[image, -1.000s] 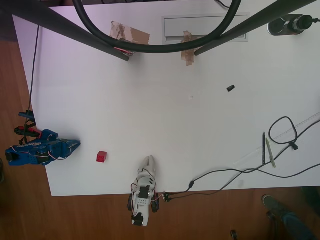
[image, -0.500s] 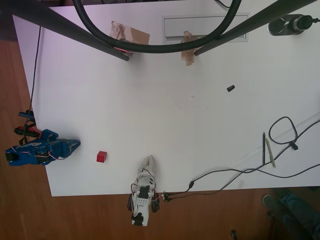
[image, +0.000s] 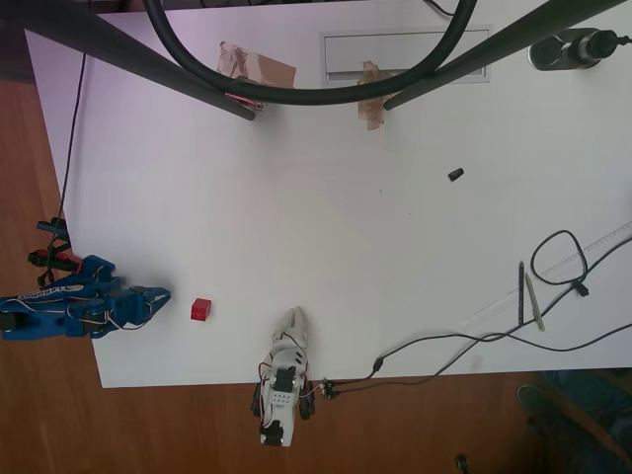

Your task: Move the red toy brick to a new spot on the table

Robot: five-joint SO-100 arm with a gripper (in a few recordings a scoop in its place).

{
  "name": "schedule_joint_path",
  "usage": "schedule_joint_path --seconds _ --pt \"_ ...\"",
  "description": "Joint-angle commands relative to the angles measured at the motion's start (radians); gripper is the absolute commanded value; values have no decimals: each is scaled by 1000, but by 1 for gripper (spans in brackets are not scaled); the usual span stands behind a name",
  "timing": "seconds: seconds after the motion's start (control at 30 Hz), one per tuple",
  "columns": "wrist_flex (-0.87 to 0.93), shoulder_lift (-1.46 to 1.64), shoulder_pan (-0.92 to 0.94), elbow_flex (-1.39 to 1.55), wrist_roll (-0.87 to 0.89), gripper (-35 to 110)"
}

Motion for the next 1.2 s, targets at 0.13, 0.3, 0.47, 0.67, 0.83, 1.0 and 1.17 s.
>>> schedule_joint_path --seconds 0.13,0.3,0.47,0.67,0.83,1.0,1.17 --pt "-46 -295 40 -423 60 15" --pt "-140 -370 94 -460 3 25" --pt "-247 -437 138 -433 -51 31" --pt "-348 -522 169 -416 -91 33" --pt "-434 -572 193 -379 -135 33" --pt "-495 -604 212 -337 -160 33" --pt "-546 -644 230 -307 -173 33"
